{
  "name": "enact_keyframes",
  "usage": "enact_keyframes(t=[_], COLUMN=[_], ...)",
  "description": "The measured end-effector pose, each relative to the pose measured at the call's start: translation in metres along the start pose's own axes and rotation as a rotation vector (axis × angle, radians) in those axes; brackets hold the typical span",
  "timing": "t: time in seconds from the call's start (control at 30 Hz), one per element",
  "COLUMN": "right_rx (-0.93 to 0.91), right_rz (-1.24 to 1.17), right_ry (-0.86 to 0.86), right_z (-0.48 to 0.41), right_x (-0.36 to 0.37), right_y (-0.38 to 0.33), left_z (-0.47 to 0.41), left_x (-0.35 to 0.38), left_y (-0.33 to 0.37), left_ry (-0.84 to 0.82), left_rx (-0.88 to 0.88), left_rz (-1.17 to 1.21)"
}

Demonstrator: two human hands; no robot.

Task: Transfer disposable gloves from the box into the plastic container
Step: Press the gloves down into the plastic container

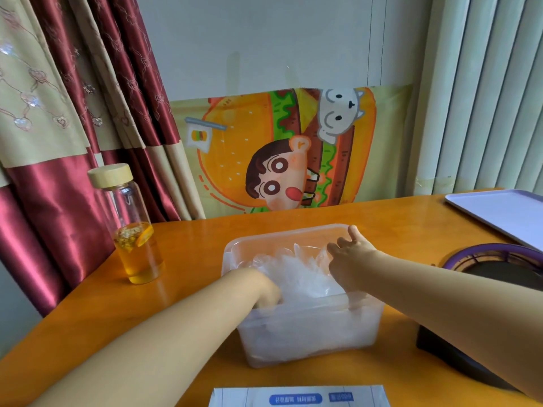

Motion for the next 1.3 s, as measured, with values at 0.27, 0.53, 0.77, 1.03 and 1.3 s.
enact_keyframes(t=[0.27, 0.53, 0.77, 1.03, 1.3], right_rx=[-0.039, -0.179, -0.198, -0.181, -0.231], right_rz=[-0.156, -0.657, -0.579, -0.582, -0.797], right_ry=[0.255, -0.288, -0.287, -0.396, -0.128], right_z=[0.038, 0.021, 0.028, 0.029, 0.028], right_x=[-0.037, -0.012, -0.012, -0.009, -0.033], right_y=[0.006, -0.025, -0.028, -0.035, -0.017], left_z=[0.029, 0.034, 0.043, 0.059, 0.091], left_x=[-0.009, -0.005, -0.004, 0.002, -0.006], left_y=[0.004, 0.004, 0.000, -0.011, -0.031], left_ry=[0.106, 0.174, 0.160, -0.041, 0.151], left_rx=[0.002, 0.016, -0.043, -0.302, -0.120], left_rz=[0.052, 0.167, 0.115, -0.457, -0.028])
Point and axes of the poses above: each hand's wrist, its own z-axis away from the middle knuckle, its own x-axis out of the palm, y = z × x, the point moved 5 cm from there along -z, towards the middle knuckle, and after that the axes turned 5 degrees about x, right-handed, at the moved point
